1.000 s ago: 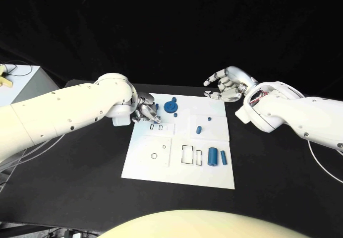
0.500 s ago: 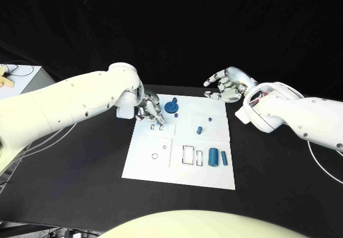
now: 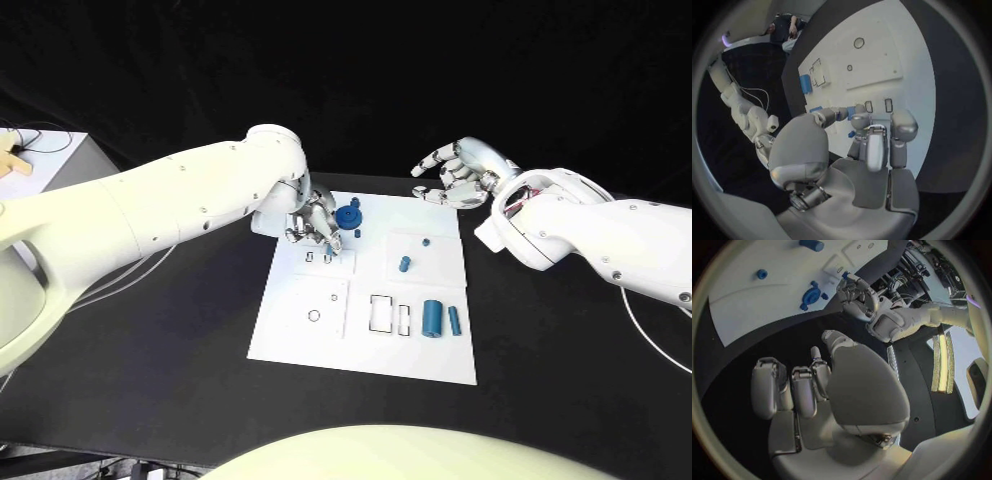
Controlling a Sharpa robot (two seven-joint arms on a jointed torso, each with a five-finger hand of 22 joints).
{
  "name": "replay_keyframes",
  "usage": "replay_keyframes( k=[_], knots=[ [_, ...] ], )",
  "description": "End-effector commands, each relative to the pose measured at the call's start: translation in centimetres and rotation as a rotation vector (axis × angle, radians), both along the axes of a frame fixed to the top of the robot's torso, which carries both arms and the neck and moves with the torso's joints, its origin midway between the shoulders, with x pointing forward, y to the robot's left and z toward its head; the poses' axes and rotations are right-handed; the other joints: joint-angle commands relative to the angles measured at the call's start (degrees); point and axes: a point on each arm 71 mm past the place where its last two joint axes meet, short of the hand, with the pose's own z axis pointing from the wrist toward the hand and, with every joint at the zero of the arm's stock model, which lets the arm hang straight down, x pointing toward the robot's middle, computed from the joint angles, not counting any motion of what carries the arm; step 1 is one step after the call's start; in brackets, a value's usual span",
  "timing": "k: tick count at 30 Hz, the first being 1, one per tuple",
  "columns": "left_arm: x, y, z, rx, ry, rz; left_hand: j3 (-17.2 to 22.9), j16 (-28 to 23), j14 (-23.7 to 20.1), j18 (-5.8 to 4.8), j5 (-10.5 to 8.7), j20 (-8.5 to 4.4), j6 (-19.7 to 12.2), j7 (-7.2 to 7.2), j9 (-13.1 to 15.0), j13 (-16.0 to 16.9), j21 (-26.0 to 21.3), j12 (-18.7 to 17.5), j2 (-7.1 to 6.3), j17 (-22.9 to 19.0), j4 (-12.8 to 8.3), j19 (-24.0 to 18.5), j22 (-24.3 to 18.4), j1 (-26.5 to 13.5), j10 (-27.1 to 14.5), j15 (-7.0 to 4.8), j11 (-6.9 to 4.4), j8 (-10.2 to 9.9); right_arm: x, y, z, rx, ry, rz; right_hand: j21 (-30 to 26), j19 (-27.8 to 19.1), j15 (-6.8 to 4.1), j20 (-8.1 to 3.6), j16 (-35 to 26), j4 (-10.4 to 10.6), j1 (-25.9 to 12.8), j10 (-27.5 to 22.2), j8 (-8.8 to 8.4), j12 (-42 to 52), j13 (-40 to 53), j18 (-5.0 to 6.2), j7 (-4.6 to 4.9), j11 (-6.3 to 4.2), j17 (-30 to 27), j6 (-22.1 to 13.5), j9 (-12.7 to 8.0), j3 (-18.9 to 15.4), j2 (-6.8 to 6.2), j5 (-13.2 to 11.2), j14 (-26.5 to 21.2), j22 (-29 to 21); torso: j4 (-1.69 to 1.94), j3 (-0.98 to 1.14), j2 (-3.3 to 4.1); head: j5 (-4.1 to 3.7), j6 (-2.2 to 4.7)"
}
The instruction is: Assemble the parts on the task board
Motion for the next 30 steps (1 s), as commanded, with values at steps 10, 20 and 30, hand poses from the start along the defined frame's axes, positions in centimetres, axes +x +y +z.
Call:
replay_keyframes(
  k=[10, 20, 30],
  knots=[
    [0.3, 0.1, -0.3, 0.062, -0.040, -0.008, 9.99, 0.38, 4.68, -0.25, 0.94, 0.01, 1.65, -0.95, 0.22, 0.33, 0.52, 0.51, 1.64, 11.04, -10.33, 0.59, 0.61, 0.96, 0.69, -0.01, -0.13, -0.14, 0.0, 0.1, 0.5, 0.048, -0.067, 0.006, -4.28, -1.50, -0.16, -0.22, -2.21, -0.44, -0.74, -5.31, 0.60, -4.87, -1.34, 1.45, -0.09, -0.11, 6.12, -0.54, -0.09, 2.42, -1.02, 0.67, 3.29, 3.04, -0.01, -0.05, 0.07, 0.19, -0.25],
    [0.3, -0.2, -0.5, 0.071, -0.031, -0.014, 10.16, 0.44, 4.72, -0.36, 1.29, -0.05, 1.87, -1.03, 0.32, 0.55, 0.87, 0.65, 1.60, 11.16, -10.61, 0.93, 1.26, 0.76, 0.93, -0.07, -0.20, -0.15, 0.0, -0.1, 1.2, 0.152, -0.133, -0.002, -48.18, -20.32, 0.66, 0.45, -37.86, -4.21, -3.89, -25.19, 3.25, -41.36, -37.64, 7.81, 0.63, 0.73, -32.23, -2.63, 0.90, 11.26, -3.37, 0.59, -17.52, -26.89, -0.07, -0.04, 0.16, 0.32, -0.43],
    [0.4, -0.1, -0.9, 0.083, -0.013, -0.014, 10.16, 0.43, 4.72, -0.37, 1.32, -0.06, 1.89, -1.03, 0.33, 0.42, 0.89, 0.58, 1.57, 11.14, -10.66, 0.95, 1.30, 0.74, 0.88, -0.08, -0.21, -0.16, 0.2, -0.3, 1.3, 0.185, -0.134, -0.027, -58.76, -20.34, 1.84, 1.45, -57.04, -8.98, -8.20, -22.26, 6.61, -57.12, -57.06, 7.75, 1.71, 1.94, -39.46, -4.03, 1.41, 12.96, -2.46, 0.62, -16.68, -37.19, -0.05, -0.01, 0.14, 0.24, -0.69]
  ],
)
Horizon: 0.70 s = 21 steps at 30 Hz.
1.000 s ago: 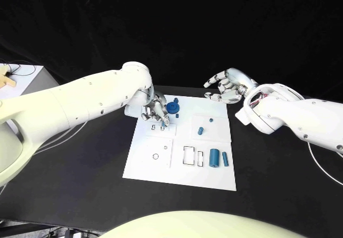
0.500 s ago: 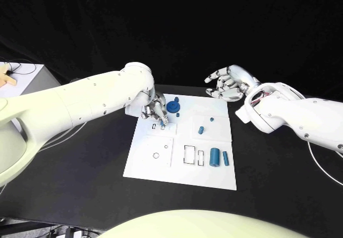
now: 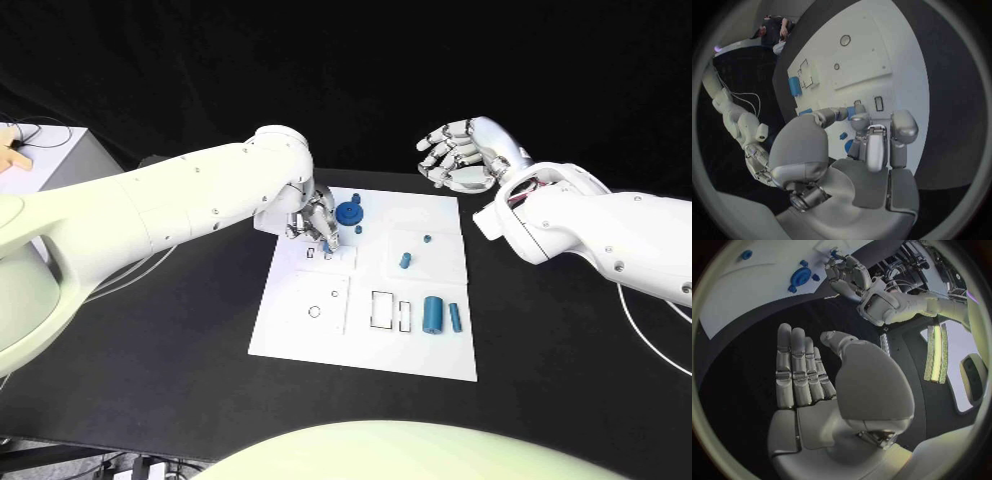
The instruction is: Assemble the parts on the task board
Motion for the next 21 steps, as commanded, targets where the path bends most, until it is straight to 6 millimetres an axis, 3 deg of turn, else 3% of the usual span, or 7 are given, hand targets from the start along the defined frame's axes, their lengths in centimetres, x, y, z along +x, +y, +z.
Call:
replay_keyframes(
  k=[1, 2, 7, 11, 21],
  knots=[
    [-0.08, -0.09, -0.07, 0.011, 0.016, -0.011, 10.17, 0.25, 4.73, -0.37, 0.34, -0.06, 1.59, -1.13, 0.07, 0.10, 0.22, 0.17, 1.32, 11.21, -10.70, 0.53, 0.05, 0.96, 0.25, -0.08, 0.08, 0.20, 0.05, -0.16, 0.22, 0.044, -0.021, -0.013, -2.57, 0.34, 0.39, 0.42, -5.13, -0.82, -1.16, 0.84, 0.46, -3.12, -4.13, 0.60, 0.45, 0.51, -2.21, -0.47, -0.27, 0.38, -0.02, -0.08, 0.54, -2.76, 0.03, 0.01, -0.04, 0.00, -0.19],
    [-0.09, -0.07, -0.09, 0.011, 0.017, -0.012, 10.17, 0.25, 4.73, -0.37, 0.34, -0.06, 1.59, -1.13, 0.07, 0.10, 0.22, 0.17, 1.32, 11.21, -10.70, 0.53, 0.05, 0.96, 0.25, -0.08, 0.08, 0.20, 0.08, -0.20, 0.22, 0.049, -0.019, -0.016, -5.25, -1.60, 1.24, 1.18, -9.20, -1.17, -1.59, 0.21, 0.34, -5.23, -6.56, 0.31, 1.03, 1.32, -4.24, -0.81, -0.50, 0.92, -0.11, -0.10, -1.47, -4.99, 0.04, 0.00, -0.06, -0.02, -0.24],
    [-0.10, -0.02, -0.14, 0.016, 0.023, -0.015, 10.18, 0.26, 4.74, -0.39, 0.35, -0.06, 1.61, -1.14, 0.08, 0.12, 0.28, 0.18, 1.30, 11.23, -10.74, 0.59, 0.16, 0.95, 0.27, -0.08, 0.07, 0.19, 0.19, -0.33, 0.19, 0.070, -0.009, -0.024, -11.10, -4.17, 3.04, 3.32, -16.93, -2.30, -2.41, 0.69, 0.23, -8.01, -11.45, 0.38, 1.80, 2.38, -8.95, -1.40, -1.17, 1.67, 0.24, -0.06, -4.62, -11.08, 0.08, 0.01, -0.06, -0.06, -0.34],
    [-0.14, -0.03, -0.17, 0.020, 0.029, -0.019, 10.18, 0.26, 4.74, -0.39, 0.35, -0.06, 1.61, -1.14, 0.08, 0.12, 0.28, 0.18, 1.30, 11.23, -10.74, 0.59, 0.16, 0.95, 0.27, -0.08, 0.07, 0.19, 0.25, -0.38, 0.17, 0.081, -0.004, -0.028, -12.87, -3.28, 3.25, 3.78, -19.14, -3.10, -2.85, 1.16, 0.27, -8.77, -13.69, 0.59, 1.92, 2.53, -10.69, -1.55, -1.61, 1.54, 0.51, -0.05, -3.94, -14.07, 0.11, 0.01, -0.09, -0.07, -0.46],
    [-0.28, -0.08, -0.30, 0.029, 0.043, -0.030, 10.20, 0.28, 4.76, -0.39, 0.38, -0.07, 1.64, -1.15, 0.10, 0.06, 0.30, 0.15, 1.29, 11.28, -10.83, 0.59, 0.18, 0.95, 0.26, -0.09, 0.06, 0.16, 0.31, -0.38, 0.14, 0.088, 0.002, -0.029, -13.94, -2.95, 3.45, 3.97, -20.47, -3.57, -3.11, 1.21, 0.27, -9.17, -14.96, 0.58, 2.04, 2.67, -11.69, -1.69, -1.91, 1.46, 0.69, -0.02, -3.83, -15.89, 0.07, -0.01, -0.10, -0.07, -0.67]
  ],
)
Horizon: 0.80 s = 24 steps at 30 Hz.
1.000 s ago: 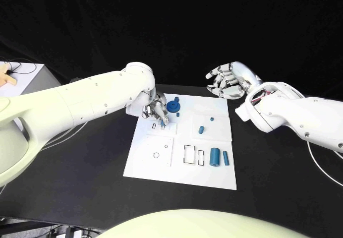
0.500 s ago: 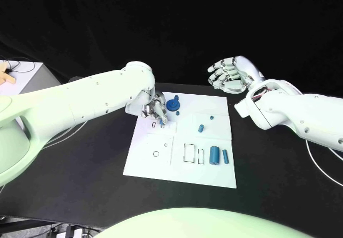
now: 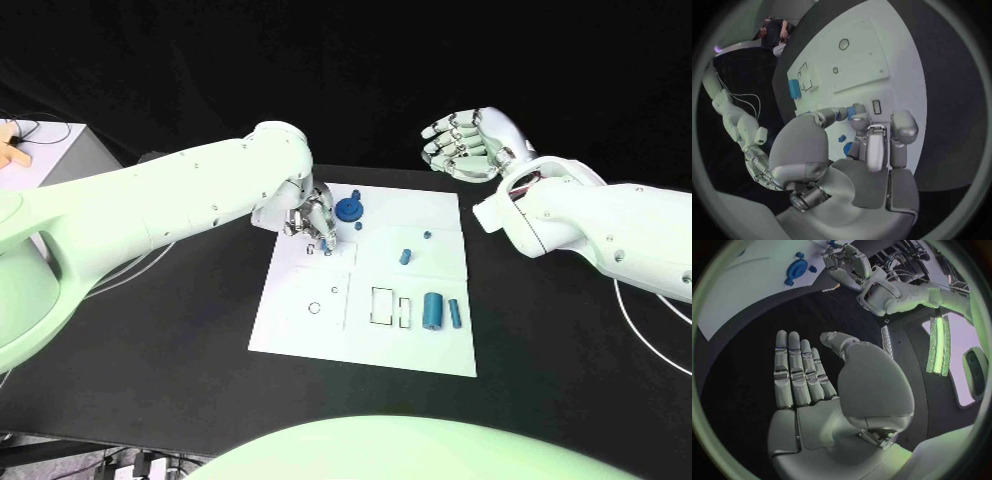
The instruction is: Assemble the parts on the task board
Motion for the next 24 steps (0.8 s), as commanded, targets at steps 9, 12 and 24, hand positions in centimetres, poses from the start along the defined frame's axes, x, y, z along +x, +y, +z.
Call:
replay_keyframes(
  k=[9, 12, 24],
  knots=[
    [-0.27, -0.28, -0.16, 0.015, 0.027, -0.024, 10.36, 0.32, 4.78, -0.40, 0.36, 0.12, 1.66, -1.15, 0.05, 0.06, 0.32, 0.17, 1.28, 11.36, -10.72, 0.41, 0.08, 0.95, 0.30, -0.10, 0.03, 0.38, 0.00, 0.11, 0.05, 0.016, -0.004, 0.009, -0.73, 0.40, 0.35, 0.19, -0.86, -0.52, -0.73, 0.18, 0.03, -0.48, -0.60, 0.59, 2.28, 0.34, -0.50, -0.57, -0.21, -0.06, 0.05, -0.01, 0.22, -0.92, 0.01, -0.03, -0.02, -0.03, -0.17],
    [-0.27, -0.30, -0.25, 0.015, 0.028, -0.023, 10.36, 0.32, 4.78, -0.40, 0.36, 0.12, 1.66, -1.15, 0.05, 0.06, 0.32, 0.17, 1.28, 11.36, -10.72, 0.41, 0.08, 0.95, 0.30, -0.10, 0.03, 0.38, 0.00, 0.12, 0.05, 0.016, -0.003, 0.010, -0.84, 0.42, 0.38, 0.21, -1.00, -0.58, -0.75, 0.15, 0.02, -0.52, -0.73, 0.59, 2.30, 0.37, -0.60, -0.59, -0.24, -0.07, 0.07, 0.00, 0.22, -1.12, 0.00, -0.02, 0.01, -0.03, -0.21],
    [-0.31, -0.35, -0.58, 0.016, 0.033, -0.021, 10.36, 0.32, 4.78, -0.40, 0.36, 0.12, 1.66, -1.15, 0.05, 0.06, 0.32, 0.17, 1.28, 11.36, -10.72, 0.41, 0.08, 0.95, 0.30, -0.10, 0.03, 0.38, 0.02, 0.15, 0.01, 0.015, 0.001, 0.013, -1.20, 0.45, 0.47, 0.30, -1.43, -0.77, -0.78, 0.04, 0.01, -0.66, -1.08, 0.58, 2.36, 0.45, -0.91, -0.69, -0.35, -0.08, 0.14, 0.09, 0.17, -1.74, 0.03, 0.00, 0.03, -0.04, -0.28]
  ],
)
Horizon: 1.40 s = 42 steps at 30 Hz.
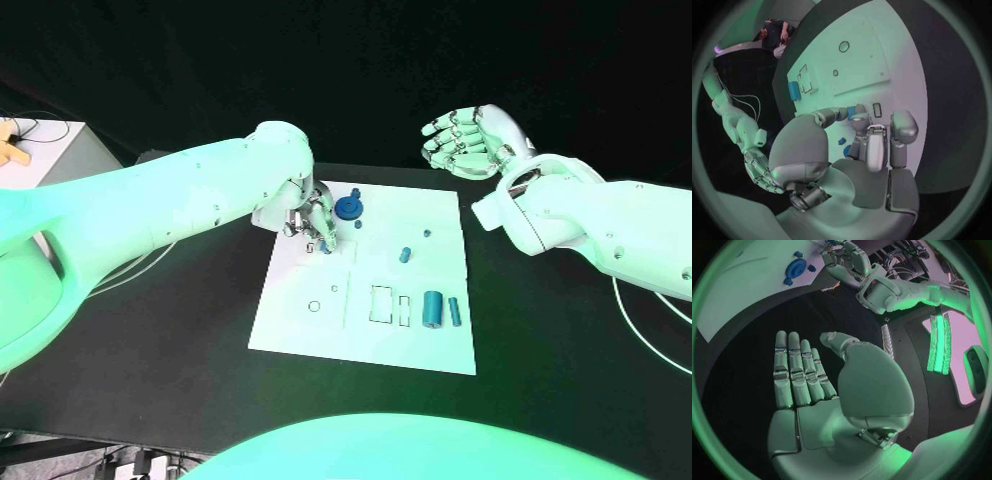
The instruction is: Assemble the parts on the task board
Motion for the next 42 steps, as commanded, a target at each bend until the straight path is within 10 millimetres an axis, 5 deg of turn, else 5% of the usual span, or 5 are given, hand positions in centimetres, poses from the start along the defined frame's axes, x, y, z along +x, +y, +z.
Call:
replay_keyframes(
  k=[1, 42],
  knots=[
    [-0.18, -0.18, -0.23, 0.008, 0.016, -0.012, 10.37, 0.32, 4.78, -0.40, 0.17, 0.12, 1.66, -1.15, 0.05, 0.07, 0.33, 0.17, 1.29, 11.36, -10.72, 0.41, 0.09, 0.94, 0.22, -0.10, -0.06, 0.19, -0.04, 0.16, 0.04, 0.001, -0.007, 0.016, -0.26, 0.36, 0.28, 0.22, -0.23, -0.38, -0.56, 0.03, 0.02, -0.23, -0.08, 0.60, 2.39, 0.46, -0.08, -0.32, -0.07, 0.01, -0.08, 0.09, -0.04, -0.13, 0.03, -0.01, 0.02, 0.01, -0.04],
    [-0.02, 0.39, -0.76, 0.031, 0.028, -0.007, 10.40, 0.31, 4.78, -0.41, 0.20, 0.09, 1.80, -1.17, 0.11, -0.03, 0.39, 0.10, 1.29, 11.34, -10.91, 0.40, 0.13, 0.88, 0.25, -0.11, -0.07, 0.06, -0.04, 0.21, -0.02, 0.001, -0.005, 0.021, -0.79, 0.39, 0.41, 0.36, -0.97, -0.74, -0.56, 0.06, 0.08, -0.33, -0.42, 0.59, 2.45, 0.54, -0.61, -0.36, -0.22, 0.11, 0.07, 0.85, -0.16, -1.17, -0.02, 0.04, -0.03, -0.07, -0.41]
  ],
)
